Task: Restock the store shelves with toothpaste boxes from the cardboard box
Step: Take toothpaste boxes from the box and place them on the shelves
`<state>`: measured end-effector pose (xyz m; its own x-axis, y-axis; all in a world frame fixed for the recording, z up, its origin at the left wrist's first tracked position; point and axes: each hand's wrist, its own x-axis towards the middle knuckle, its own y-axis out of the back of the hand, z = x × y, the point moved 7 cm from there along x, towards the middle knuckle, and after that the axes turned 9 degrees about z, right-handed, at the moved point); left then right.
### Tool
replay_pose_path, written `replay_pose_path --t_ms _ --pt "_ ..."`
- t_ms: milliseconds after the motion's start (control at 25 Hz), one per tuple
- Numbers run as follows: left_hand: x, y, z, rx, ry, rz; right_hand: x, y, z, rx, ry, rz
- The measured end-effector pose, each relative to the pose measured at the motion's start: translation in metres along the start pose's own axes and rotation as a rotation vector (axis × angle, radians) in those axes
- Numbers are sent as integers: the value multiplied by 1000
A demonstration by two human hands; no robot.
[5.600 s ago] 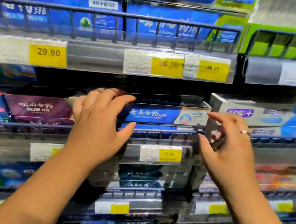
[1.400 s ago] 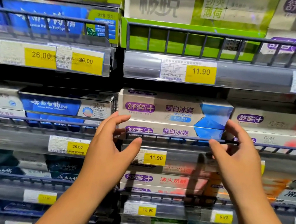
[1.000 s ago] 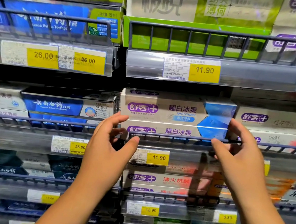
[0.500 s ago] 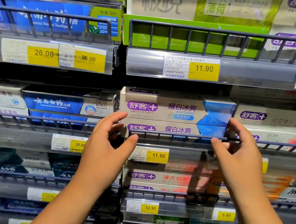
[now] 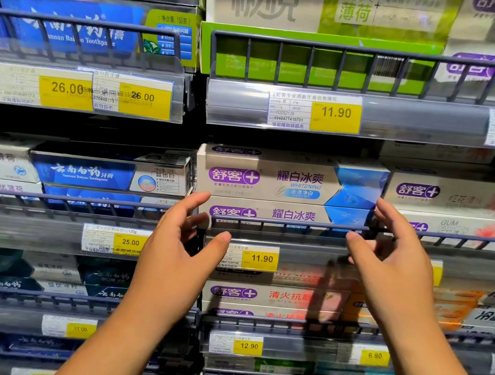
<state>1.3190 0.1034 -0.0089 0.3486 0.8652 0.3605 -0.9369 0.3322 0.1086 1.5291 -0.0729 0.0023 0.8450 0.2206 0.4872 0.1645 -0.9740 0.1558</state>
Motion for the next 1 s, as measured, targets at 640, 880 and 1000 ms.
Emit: replay_pose_path --t_ms 640,880,1000 --pt "7 -2 -1 214 -122 13 -3 -5 6 22 -44 -33" --pt "5 -2 1 128 -91 24 -4 -3 4 56 -67 -10" --pt "4 -2 1 128 -89 33 -5 -4 1 59 -72 -13"
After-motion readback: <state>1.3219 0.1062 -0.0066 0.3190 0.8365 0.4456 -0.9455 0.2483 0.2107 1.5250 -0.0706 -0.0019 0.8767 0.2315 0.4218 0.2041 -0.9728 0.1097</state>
